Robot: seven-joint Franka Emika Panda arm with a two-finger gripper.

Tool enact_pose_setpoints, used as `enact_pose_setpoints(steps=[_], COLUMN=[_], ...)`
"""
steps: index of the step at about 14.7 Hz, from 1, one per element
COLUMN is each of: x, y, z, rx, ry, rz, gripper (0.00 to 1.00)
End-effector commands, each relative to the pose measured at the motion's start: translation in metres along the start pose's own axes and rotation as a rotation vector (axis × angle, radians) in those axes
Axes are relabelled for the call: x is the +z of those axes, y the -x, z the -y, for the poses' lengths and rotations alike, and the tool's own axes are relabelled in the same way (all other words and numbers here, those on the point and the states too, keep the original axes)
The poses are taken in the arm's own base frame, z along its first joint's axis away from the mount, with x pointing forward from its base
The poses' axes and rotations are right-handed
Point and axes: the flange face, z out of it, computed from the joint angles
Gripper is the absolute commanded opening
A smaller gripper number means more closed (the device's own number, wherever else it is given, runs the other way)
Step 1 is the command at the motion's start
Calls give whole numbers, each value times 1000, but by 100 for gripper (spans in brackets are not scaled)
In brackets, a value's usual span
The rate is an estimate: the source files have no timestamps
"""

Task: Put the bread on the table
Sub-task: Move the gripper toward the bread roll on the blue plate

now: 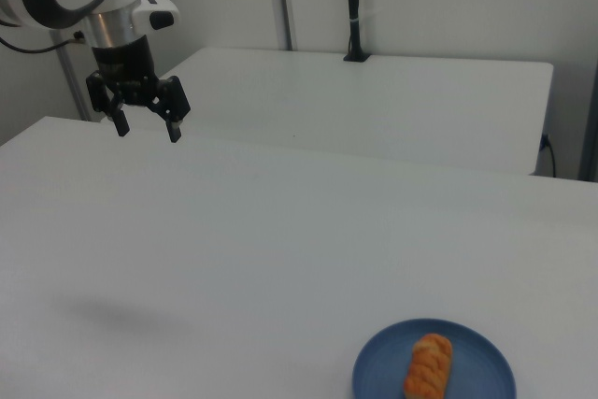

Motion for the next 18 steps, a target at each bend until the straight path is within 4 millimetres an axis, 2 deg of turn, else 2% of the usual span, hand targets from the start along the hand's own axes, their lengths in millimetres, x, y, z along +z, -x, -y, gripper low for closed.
enact_pose_setpoints(steps=[1,5,8,11,16,18], x=[0,4,5,16,55,67], y=[6,6,14,17,20,26], z=[-1,-2,-21,-41,-93,-126], rx=[-2,-16,-18,-46,-37,-47], ry=[-2,-3,-8,-16,-18,8], rz=[9,24,53,91,172,203], gripper=[100,100,100,100,100,100])
